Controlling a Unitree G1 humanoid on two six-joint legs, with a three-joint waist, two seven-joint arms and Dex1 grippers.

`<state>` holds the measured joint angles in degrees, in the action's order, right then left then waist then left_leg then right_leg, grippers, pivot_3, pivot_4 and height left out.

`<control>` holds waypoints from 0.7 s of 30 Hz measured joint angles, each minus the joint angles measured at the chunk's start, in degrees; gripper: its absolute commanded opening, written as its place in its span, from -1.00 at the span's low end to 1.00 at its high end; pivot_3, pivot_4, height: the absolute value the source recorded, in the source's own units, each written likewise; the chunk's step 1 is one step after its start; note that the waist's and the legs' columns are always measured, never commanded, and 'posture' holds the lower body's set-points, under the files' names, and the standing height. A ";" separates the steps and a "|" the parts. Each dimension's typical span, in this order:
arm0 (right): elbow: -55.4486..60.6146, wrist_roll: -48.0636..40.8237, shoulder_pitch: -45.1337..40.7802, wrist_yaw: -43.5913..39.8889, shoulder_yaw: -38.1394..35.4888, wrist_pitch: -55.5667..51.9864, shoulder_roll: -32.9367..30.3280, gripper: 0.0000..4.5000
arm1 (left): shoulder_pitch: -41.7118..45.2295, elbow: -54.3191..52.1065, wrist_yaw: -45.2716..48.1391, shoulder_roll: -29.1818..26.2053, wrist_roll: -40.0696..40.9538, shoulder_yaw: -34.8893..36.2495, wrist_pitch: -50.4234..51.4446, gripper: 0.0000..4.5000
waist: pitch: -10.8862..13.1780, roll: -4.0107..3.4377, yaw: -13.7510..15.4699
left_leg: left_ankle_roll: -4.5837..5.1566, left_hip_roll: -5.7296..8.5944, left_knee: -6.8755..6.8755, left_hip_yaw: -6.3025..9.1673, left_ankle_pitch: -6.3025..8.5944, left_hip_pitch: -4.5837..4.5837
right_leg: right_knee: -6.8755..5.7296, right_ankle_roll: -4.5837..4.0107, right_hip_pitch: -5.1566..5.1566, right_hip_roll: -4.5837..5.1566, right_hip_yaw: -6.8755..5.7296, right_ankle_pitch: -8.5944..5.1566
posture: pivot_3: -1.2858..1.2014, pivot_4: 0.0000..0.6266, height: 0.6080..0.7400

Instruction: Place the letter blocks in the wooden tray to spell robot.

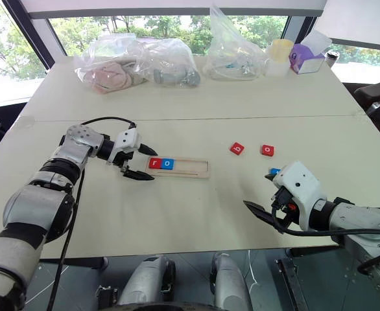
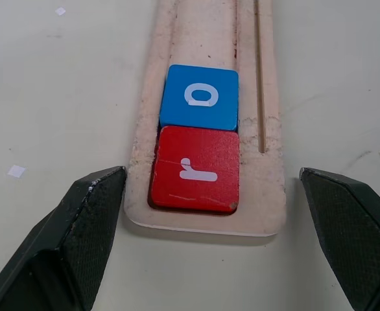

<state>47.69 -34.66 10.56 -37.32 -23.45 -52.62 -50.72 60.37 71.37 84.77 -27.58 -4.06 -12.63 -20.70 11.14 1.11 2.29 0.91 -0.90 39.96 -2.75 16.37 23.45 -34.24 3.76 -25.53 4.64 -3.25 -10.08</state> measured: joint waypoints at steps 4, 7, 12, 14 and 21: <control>-0.01 0.24 -0.11 0.01 0.13 0.08 -0.20 0.98 | -0.01 0.03 -0.48 0.37 -0.73 0.31 0.20 1.00 | 0.00 0.00 0.06 | 0.00 0.01 0.03 0.00 0.00 -0.01 | 0.00 0.01 0.05 0.00 0.00 0.00 | 0.03 -0.52 1.00; -0.01 0.69 -0.07 0.01 0.31 0.17 -0.31 0.98 | -0.03 0.04 -1.05 0.68 -0.94 0.59 0.57 1.00 | -0.01 0.01 0.07 | 0.00 0.01 0.04 0.01 0.00 -0.04 | 0.01 0.01 0.08 0.00 0.00 0.00 | 0.03 -0.52 1.00; -0.02 0.93 -0.10 0.01 0.70 0.20 -0.31 1.00 | -1.69 -0.77 -1.61 1.00 -0.85 1.84 0.26 0.88 | -0.05 -0.03 0.06 | 0.00 0.01 0.04 0.03 0.00 -0.08 | 0.00 0.02 0.11 0.02 0.00 -0.01 | 0.03 -0.52 1.00; -0.02 1.16 -0.17 0.01 0.94 0.30 -0.31 1.00 | -2.17 -1.31 -1.75 1.09 -0.85 2.26 0.12 0.60 | -0.07 -0.02 0.08 | 0.00 0.01 0.04 0.03 0.00 -0.09 | 0.00 0.02 0.13 0.02 0.00 -0.01 | 0.03 -0.52 1.00; -0.36 1.92 -0.65 -0.04 1.76 0.59 -0.40 1.00 | -3.78 -3.71 -1.72 0.99 -0.82 2.72 0.11 0.41 | -0.21 -0.05 -0.02 | 0.02 0.01 0.04 0.03 0.02 -0.10 | 0.01 0.01 0.13 0.03 0.00 0.00 | 0.03 -0.52 1.00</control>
<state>47.33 -32.74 9.91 -37.37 -21.69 -52.03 -51.12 56.59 67.67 83.04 -26.59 -4.88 -9.90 -20.59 10.92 1.06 2.27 0.93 -0.89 39.99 -2.72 16.39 23.34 -34.23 3.77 -25.40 4.66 -3.24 -10.08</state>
